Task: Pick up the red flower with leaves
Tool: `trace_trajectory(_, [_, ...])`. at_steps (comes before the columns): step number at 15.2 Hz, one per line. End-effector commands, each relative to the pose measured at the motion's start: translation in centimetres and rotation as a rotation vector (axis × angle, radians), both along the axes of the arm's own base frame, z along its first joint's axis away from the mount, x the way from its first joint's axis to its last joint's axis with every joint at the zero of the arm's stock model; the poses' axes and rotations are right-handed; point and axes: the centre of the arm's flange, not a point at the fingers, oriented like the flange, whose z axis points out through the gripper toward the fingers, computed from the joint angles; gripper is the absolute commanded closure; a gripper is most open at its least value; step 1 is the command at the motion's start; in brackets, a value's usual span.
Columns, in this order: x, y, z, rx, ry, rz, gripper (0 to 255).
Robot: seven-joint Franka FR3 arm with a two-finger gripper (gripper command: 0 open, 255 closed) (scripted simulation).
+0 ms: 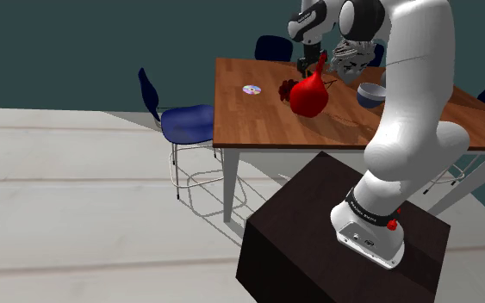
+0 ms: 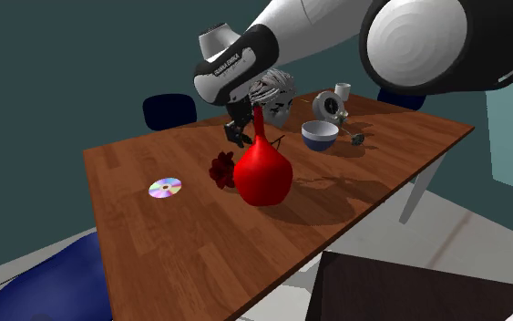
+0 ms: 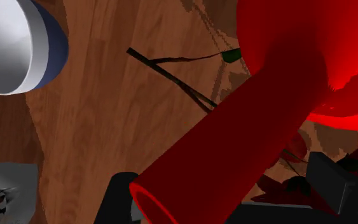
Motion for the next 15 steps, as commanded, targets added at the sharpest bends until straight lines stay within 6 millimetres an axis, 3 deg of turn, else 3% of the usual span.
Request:
trace_trajectory(1, [0.0, 0.0, -1.1, 0.000, 0.001, -0.001, 0])
trace_trajectory(4, [0.0, 0.0, -3.0, 0.000, 0.001, -0.001, 0])
trace_trajectory(6, [0.0, 0.0, -3.0, 0.000, 0.001, -0.001, 0])
trace_trajectory(7, [0.1, 0.0, -3.0, 0.000, 0.001, -0.001, 255])
trace_trajectory(15, [0.1, 0.1, -2.9, 0.000, 0.001, -0.001, 255])
